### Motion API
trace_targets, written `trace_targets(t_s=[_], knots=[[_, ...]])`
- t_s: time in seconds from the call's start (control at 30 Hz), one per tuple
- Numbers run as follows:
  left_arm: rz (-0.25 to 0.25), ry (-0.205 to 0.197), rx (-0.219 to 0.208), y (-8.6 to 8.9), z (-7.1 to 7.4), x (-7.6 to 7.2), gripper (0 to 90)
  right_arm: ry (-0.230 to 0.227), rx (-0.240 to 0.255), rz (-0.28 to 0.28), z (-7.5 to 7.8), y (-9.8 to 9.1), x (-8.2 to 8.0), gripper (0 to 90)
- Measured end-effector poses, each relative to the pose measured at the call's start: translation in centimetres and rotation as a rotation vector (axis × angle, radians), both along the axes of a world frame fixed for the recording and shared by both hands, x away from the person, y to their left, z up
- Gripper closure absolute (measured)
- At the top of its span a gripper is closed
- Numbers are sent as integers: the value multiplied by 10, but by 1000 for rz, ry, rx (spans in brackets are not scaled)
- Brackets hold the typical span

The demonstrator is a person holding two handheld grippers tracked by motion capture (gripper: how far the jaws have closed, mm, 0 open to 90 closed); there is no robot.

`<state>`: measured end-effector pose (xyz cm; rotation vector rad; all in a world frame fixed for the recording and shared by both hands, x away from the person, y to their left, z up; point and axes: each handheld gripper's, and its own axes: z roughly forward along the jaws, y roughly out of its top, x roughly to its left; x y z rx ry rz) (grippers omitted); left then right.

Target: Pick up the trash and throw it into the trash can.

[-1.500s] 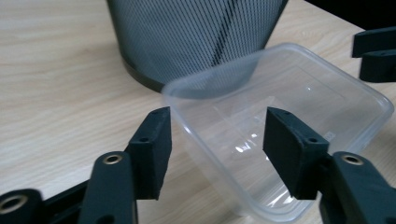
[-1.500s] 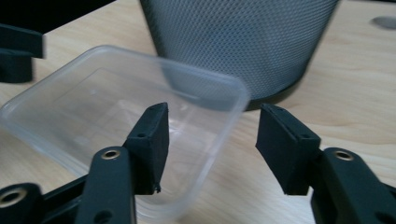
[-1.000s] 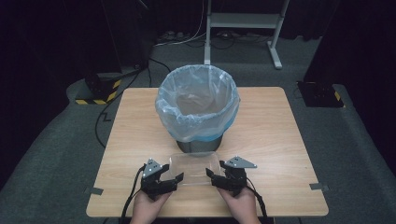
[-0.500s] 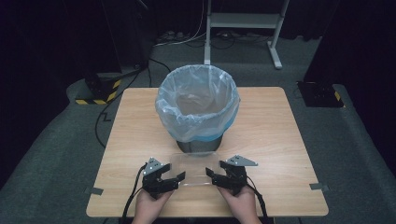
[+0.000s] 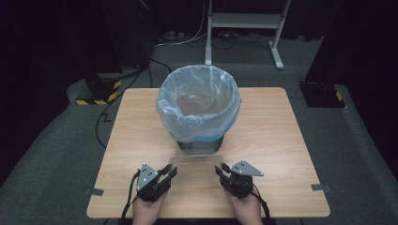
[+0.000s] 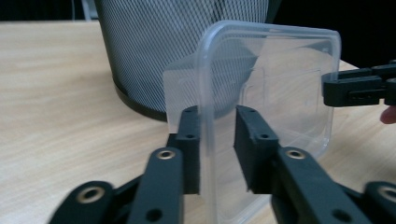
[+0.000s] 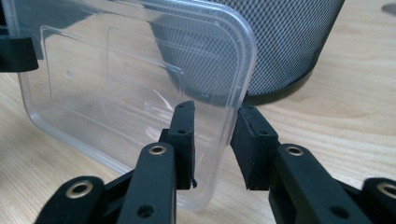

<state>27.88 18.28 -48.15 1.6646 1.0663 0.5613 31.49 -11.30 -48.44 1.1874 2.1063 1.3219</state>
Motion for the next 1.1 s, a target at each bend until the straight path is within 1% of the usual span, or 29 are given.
trace_targets(t_s=[0.03,0.13,0.3,0.33,0.37,0.43,0.53,0.63,0.67,0.83,0.87,0.9,0.97,1.0,1.03,1.07,1.1], knots=[[6,-7,-9,-1,1,-1,737,-8,4,-1,2,0,-1,713],[4,-45,-17,-2,6,-4,750,-60,6,-1,8,-3,-5,729],[5,-90,-25,-4,12,-10,763,-115,24,-5,18,-6,-9,746],[-4,-106,13,-3,13,-10,766,-125,25,-8,20,-7,-10,747],[-5,-121,18,-3,16,-12,767,-136,26,-8,23,-7,-12,749],[2,-146,9,-4,21,-15,769,-157,32,-11,28,-7,-14,751],[2,-190,17,-4,28,-20,771,-200,36,-10,34,-8,-19,752],[7,-227,17,-4,35,-25,772,-225,52,-10,41,-8,-24,755],[11,-231,10,-4,36,-26,773,-246,49,-10,43,-8,-25,755],[11,-281,5,-4,45,-35,777,-281,64,-9,53,-8,-32,756],[15,-291,-3,-4,47,-37,778,-291,67,-14,54,-7,-34,757],[14,-300,1,-3,48,-38,778,-304,67,-11,56,-8,-35,757],[11,-309,3,-3,50,-41,779,-317,74,-12,59,-8,-38,757],[12,-310,-1,-4,51,-43,779,-312,79,-16,60,-7,-39,756],[12,-312,-1,-4,51,-44,780,-317,78,-15,61,-8,-40,756],[16,-310,-3,-5,50,-44,780,-307,82,-15,60,-8,-41,756],[15,-309,2,-4,49,-45,780,-313,75,-13,59,-8,-41,757]])
